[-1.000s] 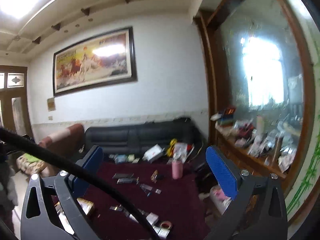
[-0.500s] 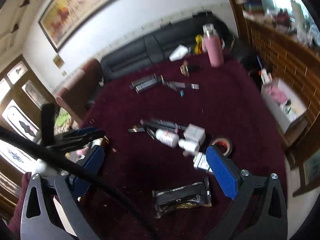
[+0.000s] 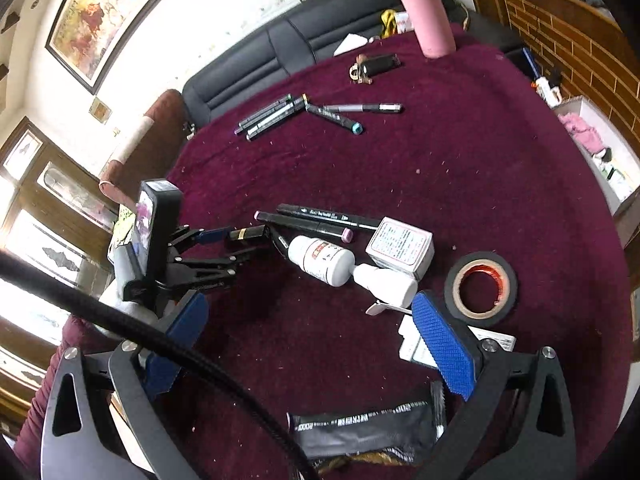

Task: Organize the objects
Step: 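Grasp a black gold-banded marker with the left gripper while the right gripper grasps a white pill bottle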

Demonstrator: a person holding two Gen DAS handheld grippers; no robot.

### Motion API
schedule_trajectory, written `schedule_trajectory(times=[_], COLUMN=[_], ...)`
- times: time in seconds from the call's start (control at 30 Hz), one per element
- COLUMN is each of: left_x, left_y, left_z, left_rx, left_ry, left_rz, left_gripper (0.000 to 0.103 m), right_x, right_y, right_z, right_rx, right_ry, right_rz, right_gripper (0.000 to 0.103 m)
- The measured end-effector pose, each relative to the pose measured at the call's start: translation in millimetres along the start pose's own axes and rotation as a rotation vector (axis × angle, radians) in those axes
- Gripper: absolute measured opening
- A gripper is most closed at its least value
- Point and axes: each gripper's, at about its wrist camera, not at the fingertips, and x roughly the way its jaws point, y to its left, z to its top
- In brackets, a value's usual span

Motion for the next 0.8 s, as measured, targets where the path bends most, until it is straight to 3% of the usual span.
schedule_trajectory(times=[0.17,0.27,0.47,0.6,0.63,0.67,0.8], left_x=[-12.6,-18.6,-13.4,-8.7,-8.5,-7.9,-23.7], left_y=[-22.3,-32.3,-38.3,-48.6,-48.2,-46.3,-30.1], left_z=[-18.8,-25.5,-12.3,-6.1,-6.1,-5.5,-24.6], left_rx=[0.083,0.113,0.099,0.123,0.108,0.098,-0.026], left_ry=[0.049,0.045,-0.031,-0.062,-0.058,-0.057,-0.065], left_rz=[-0.120,-0.104,-0.016,-0.006,-0.008,-0.018,-0.084], left_gripper=[0.038,0.038,0.038,0.039,0.035,0.015,0.014], right_x=[28.1,50.3,79.9,95.1,99.9,104.2,121.3], right_y=[3.7,10.3,28.0,40.8,43.5,43.6,43.8], right_z=[6.7,12.4,13.0,7.0,5.2,4.2,-1.2], right_rx=[-0.027,-0.062,-0.224,-0.413,-0.455,-0.478,-0.540], right_ry=[0.057,0.095,0.131,0.148,0.162,0.173,0.228], right_rz=[0.006,-0.014,-0.136,-0.244,-0.269,-0.282,-0.317], right_gripper=[0.103,0.103,0.098,0.084,0.077,0.072,0.046])
